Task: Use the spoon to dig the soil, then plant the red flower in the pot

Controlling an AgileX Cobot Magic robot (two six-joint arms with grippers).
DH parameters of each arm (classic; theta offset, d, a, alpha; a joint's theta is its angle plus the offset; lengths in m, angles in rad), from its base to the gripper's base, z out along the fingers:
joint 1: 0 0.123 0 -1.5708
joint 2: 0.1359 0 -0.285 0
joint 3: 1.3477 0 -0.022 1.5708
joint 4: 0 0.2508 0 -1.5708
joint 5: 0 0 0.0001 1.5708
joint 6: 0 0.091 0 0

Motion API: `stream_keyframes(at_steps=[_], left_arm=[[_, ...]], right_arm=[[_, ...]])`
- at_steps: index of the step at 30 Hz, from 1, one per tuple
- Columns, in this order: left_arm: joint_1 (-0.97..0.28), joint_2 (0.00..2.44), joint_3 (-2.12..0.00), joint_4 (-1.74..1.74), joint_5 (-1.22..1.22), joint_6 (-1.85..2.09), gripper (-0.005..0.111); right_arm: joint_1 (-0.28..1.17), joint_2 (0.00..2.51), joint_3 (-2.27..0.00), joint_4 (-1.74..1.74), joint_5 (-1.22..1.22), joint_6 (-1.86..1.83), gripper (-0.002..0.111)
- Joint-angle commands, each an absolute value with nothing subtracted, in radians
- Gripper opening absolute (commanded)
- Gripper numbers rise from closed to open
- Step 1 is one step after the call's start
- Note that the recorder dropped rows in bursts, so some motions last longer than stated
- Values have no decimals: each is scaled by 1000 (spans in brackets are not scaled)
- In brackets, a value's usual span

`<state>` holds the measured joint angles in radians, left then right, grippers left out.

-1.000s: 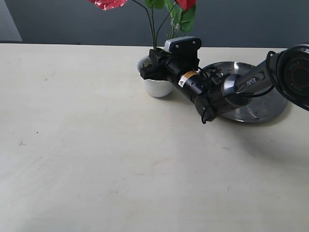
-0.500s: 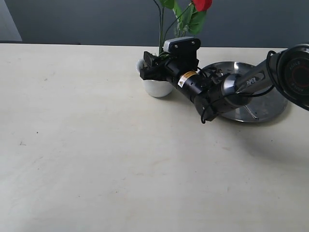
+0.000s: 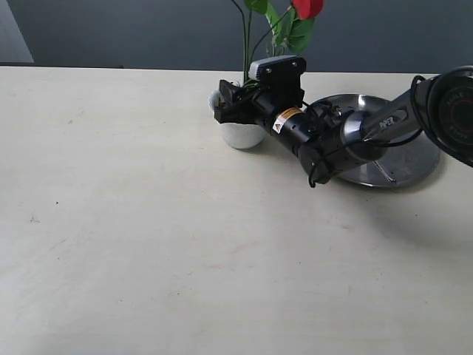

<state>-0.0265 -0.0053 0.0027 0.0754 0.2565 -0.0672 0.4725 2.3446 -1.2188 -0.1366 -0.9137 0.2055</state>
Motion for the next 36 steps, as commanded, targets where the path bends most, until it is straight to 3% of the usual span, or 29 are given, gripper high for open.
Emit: stream_keyframes(at_steps=[1, 19, 36], left_arm=[[-32, 0, 0, 73, 247, -68, 2], [-75, 0, 0, 73, 247, -68, 2], [-75, 0, 0, 73, 247, -68, 2]], right_arm=[[478, 2359, -1181, -194, -684, 207, 54], [478, 2291, -1145, -228, -548, 156, 54], [476, 2239, -1072, -147, -737, 69, 50]])
